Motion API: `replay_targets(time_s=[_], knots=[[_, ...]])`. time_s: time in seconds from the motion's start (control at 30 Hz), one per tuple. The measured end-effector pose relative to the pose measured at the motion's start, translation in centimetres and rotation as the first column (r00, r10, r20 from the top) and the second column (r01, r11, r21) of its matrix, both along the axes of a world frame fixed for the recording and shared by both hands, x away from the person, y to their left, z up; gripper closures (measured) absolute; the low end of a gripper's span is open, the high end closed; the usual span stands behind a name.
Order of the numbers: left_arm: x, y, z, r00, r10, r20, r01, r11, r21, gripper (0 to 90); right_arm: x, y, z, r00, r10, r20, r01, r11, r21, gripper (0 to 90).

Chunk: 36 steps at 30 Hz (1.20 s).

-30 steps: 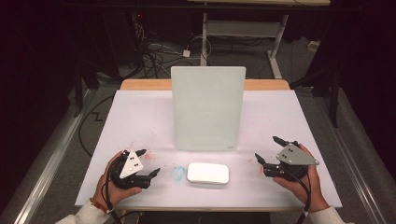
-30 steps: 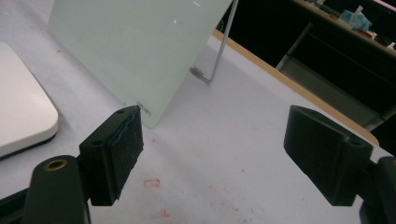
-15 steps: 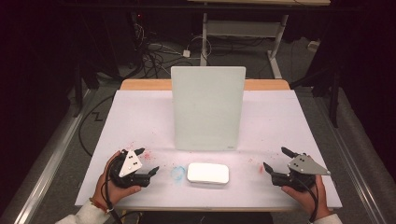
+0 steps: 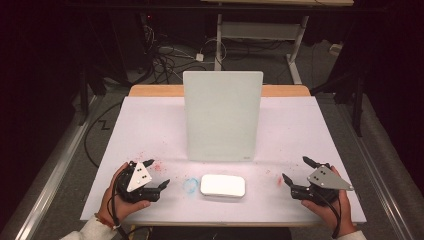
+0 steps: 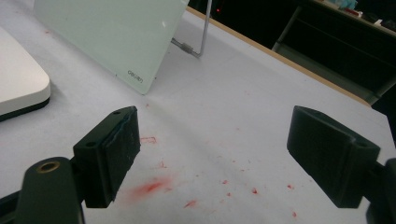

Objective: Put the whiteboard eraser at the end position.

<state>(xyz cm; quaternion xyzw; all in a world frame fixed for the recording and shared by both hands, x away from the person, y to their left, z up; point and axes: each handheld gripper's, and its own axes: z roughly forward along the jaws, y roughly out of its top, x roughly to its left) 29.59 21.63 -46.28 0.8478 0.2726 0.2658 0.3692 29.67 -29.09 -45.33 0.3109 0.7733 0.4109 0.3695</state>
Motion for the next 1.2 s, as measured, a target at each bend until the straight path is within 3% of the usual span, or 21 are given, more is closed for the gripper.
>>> replay_targets(time_s=[1.2], knots=[[0.63, -0.17, -0.03, 0.9997, 0.022, -0.008, -0.022, 0.9997, -0.008, 18.8, 0.27, -0.28, -0.14, 1.0000, -0.006, 0.001, 0.006, 0.9999, -0.011, 17.5]])
